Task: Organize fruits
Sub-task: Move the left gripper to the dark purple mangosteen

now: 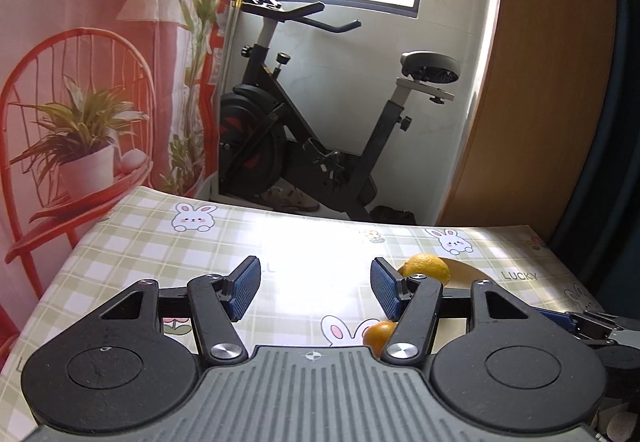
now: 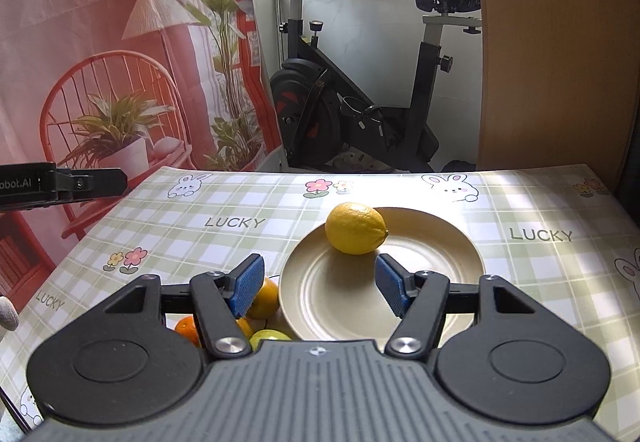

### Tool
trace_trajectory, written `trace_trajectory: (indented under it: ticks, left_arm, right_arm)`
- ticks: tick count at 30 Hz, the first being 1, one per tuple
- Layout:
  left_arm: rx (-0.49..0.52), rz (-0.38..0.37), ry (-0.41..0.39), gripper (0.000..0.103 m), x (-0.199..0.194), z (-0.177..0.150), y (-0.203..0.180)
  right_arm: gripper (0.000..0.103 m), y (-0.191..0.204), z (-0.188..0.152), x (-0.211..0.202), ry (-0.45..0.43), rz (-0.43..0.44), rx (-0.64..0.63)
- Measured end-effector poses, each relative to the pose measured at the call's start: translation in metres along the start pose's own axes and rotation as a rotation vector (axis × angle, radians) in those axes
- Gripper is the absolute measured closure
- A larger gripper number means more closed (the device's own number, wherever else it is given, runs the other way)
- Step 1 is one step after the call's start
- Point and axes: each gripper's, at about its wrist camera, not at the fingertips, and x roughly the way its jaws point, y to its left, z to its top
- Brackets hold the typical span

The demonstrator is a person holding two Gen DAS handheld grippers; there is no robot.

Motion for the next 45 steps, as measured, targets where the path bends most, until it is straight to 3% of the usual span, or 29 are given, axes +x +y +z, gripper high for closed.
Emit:
trace_trajectory:
  ticks: [3, 10, 17, 21, 30, 36, 45]
  left_arm:
    - [-0.066, 0.036, -0.022, 0.04, -0.009, -0.016, 0.01]
    - [-0.155, 0.113, 0.028, 0.04, -0.013, -0.033, 0.025]
    - [-0.154, 0.065, 0.006, 0.04, -0.018, -0.041, 0.017]
    - [-0.177, 0.099, 0.033, 0.039, -0.014, -0.043, 0.021]
    - [-0.147, 0.047, 0.127, 0.04, -0.003, -0.058, 0.018]
    - [-0.114, 0.034, 0.143, 0.039, -0.002, -0.06, 0.016]
    - [-0.017, -0.109, 0.201, 0.039, 0.003, -0.076, -0.012]
  right_arm:
    - [0.038, 0.006, -0.012, -0.006, -0.016, 0.0, 0.005]
    - [0.038, 0.021, -0.04, -0.012, 0.01, 0.026, -0.052]
    - [0.038, 0.039, -0.056, -0.002, 0.065, 0.077, -0.089]
    - [0.038, 0.047, -0.062, 0.004, 0.099, 0.089, -0.118]
    - [0.038, 0.044, -0.069, 0.011, 0.145, 0.108, -0.111]
    - [0.038, 0.055, -0.077, 0.008, 0.131, 0.077, -0.224]
    - [0.036, 0.055, -0.091, 0.012, 0.16, 0.082, -0.276]
